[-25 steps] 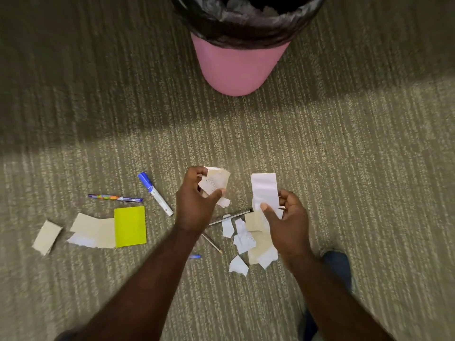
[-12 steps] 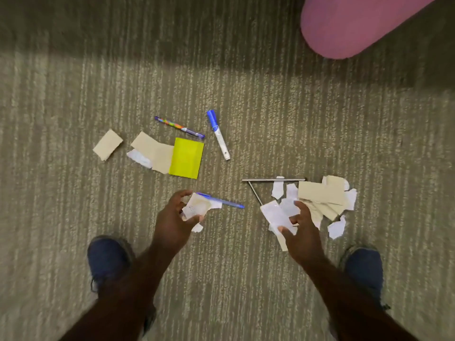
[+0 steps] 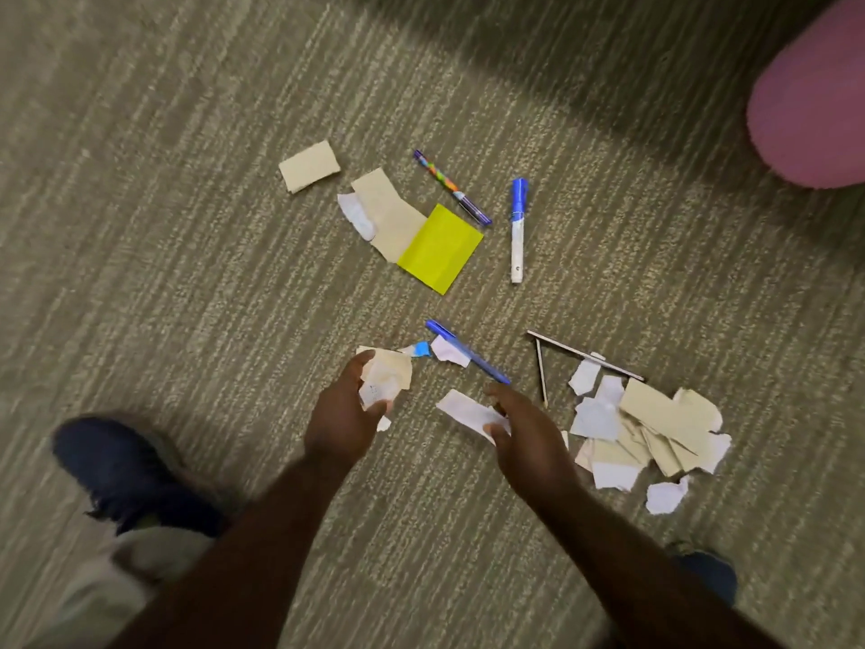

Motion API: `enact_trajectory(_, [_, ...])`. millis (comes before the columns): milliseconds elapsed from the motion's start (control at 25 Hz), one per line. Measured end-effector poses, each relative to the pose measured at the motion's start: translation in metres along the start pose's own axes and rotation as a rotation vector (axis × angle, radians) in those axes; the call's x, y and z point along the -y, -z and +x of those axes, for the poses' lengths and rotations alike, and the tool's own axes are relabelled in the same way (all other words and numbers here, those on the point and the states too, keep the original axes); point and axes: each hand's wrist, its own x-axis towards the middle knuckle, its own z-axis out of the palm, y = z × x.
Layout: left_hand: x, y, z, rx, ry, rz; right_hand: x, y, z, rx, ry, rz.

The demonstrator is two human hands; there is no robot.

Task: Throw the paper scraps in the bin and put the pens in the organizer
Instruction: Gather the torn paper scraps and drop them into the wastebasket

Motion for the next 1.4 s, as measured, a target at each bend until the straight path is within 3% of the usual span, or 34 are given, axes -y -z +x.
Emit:
enact_trajectory(160, [0.004, -0.001, 0.015, 0.054, -0.007, 0.023, 0.031, -0.010, 0.044, 0.053, 0.106, -0.103])
enact_trajectory(320, [0.007, 0.004, 0.029, 0.033, 0.013, 0.009, 0.051, -0.018, 0.074, 0.229, 0.044, -0.380])
enact_trajectory(480, [0.017, 0.020, 0.038, -0.021, -0.018, 0.078, 0.063, -0.021, 0.076, 0.194, -0.009, -0.420])
enact_trajectory(640, [0.020, 0.032, 0.044, 0.052, -0.253, 0.189, 0.067, -0.027, 0.081, 0.137, -0.049, -0.449])
enact_trajectory(840, [0.013, 0.030, 0.042, 0.085, -0.319, 0.195, 0.058, -0.034, 0.078, 0.076, -0.152, -0.421])
enact_trajectory(1000, [-0.012, 0.020, 0.053, 0.194, -0.488, 0.275, 0.042, -0.034, 0.061, -0.001, -0.197, -0.310])
enact_trajectory(1200, [-0.029, -0.004, 0.056, 0.174, -0.403, 0.338, 0.013, -0.032, -0.004, -0.223, -0.223, -0.122])
enact_trajectory(1400, [-0.036, -0.020, 0.049, 0.079, -0.329, 0.327, -0.022, -0.033, -0.045, -0.398, -0.480, -0.045])
